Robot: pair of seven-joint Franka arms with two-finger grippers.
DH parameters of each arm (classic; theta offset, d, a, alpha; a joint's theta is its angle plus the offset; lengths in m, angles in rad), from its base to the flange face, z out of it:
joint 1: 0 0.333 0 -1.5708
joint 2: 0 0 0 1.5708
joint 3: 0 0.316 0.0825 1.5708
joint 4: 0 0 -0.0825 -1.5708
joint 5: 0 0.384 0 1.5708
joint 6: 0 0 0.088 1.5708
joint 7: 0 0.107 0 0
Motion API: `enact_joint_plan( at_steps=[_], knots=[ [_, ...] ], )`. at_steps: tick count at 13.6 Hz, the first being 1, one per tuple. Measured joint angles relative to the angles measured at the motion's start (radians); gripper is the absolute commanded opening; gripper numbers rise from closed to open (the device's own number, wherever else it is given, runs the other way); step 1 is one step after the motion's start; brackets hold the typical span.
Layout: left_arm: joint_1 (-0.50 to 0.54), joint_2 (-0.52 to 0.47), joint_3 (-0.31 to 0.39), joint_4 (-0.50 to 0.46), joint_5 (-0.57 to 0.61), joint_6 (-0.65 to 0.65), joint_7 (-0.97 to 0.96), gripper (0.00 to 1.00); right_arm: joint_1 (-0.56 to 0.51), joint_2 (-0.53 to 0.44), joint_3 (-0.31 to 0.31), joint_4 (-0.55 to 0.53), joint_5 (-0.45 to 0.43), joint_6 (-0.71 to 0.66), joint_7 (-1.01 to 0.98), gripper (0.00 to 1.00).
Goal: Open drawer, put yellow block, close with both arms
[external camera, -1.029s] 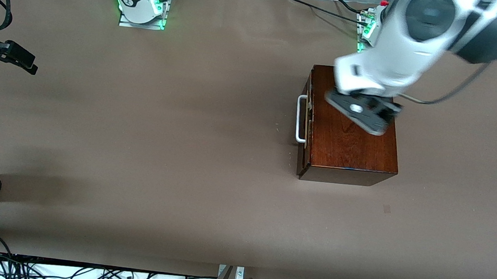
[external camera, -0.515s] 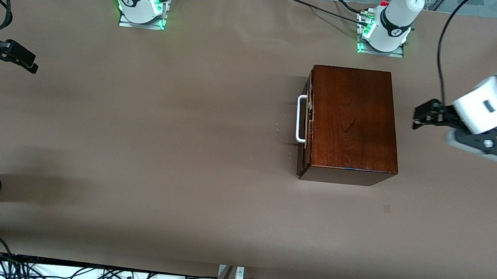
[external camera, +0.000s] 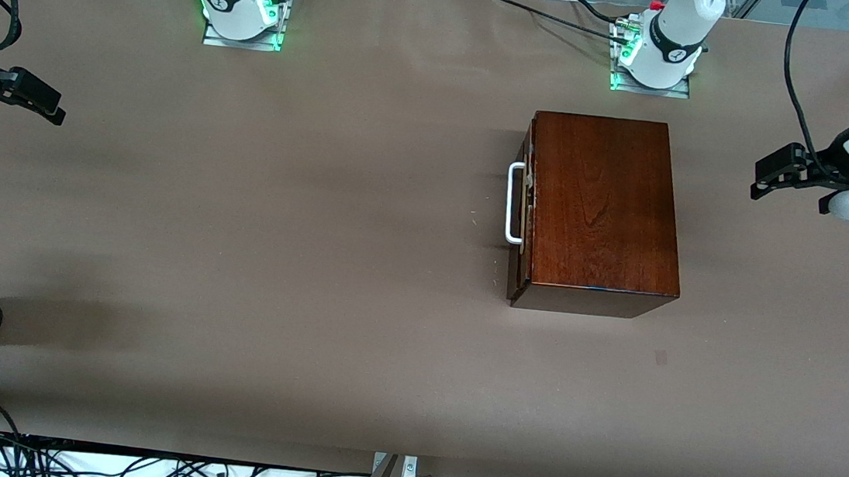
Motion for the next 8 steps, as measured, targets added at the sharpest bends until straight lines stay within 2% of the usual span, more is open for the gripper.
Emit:
enact_joint_plan(
  at_steps=[3,8],
  knots=[
    [0.068,0.0,-0.066,-0.011,0.0,0.0,-0.001,1.0,0.0,0.0,0.0,0.0,0.0,0.0,0.0,1.0],
    [0.097,0.0,-0.074,-0.015,0.0,0.0,-0.003,1.0,0.0,-0.001,0.0,0.0,0.0,0.0,0.0,1.0]
  ],
)
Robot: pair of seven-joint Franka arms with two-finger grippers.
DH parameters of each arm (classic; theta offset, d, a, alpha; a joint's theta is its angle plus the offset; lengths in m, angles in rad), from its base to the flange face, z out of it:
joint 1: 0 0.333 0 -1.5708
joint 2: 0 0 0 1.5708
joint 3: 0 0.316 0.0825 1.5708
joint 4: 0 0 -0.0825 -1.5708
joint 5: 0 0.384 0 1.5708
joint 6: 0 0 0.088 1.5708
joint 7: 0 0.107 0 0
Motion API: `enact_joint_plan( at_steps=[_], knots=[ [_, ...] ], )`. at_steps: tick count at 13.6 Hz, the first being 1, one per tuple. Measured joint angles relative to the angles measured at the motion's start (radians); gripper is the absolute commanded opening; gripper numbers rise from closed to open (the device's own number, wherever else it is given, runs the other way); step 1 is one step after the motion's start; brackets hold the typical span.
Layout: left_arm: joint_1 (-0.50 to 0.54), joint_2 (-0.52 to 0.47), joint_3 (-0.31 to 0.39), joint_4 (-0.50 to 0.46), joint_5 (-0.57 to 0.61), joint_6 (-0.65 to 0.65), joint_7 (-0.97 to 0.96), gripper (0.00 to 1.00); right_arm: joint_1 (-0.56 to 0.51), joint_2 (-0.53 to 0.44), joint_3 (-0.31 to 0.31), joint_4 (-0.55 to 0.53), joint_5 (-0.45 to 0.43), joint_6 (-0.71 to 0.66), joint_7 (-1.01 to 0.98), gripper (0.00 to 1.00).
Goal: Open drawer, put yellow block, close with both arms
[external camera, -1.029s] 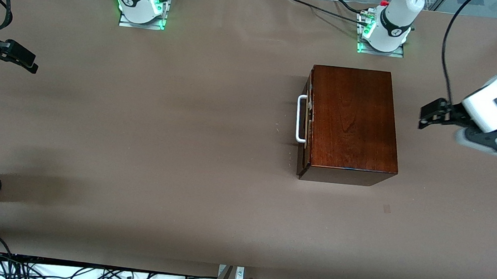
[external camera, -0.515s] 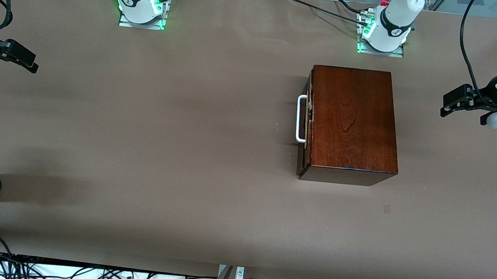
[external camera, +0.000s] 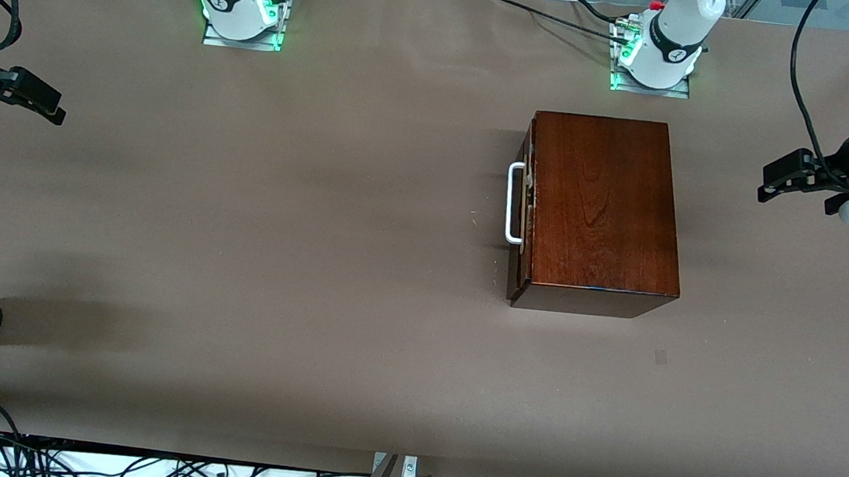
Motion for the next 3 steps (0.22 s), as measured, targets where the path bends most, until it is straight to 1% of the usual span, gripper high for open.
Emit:
enact_joint_plan(
  at_steps=[3],
  knots=[
    [0.003,0.0,-0.001,-0.005,0.0,0.0,0.0,1.0,0.0,0.0,0.0,0.0,0.0,0.0,0.0,1.0]
  ],
)
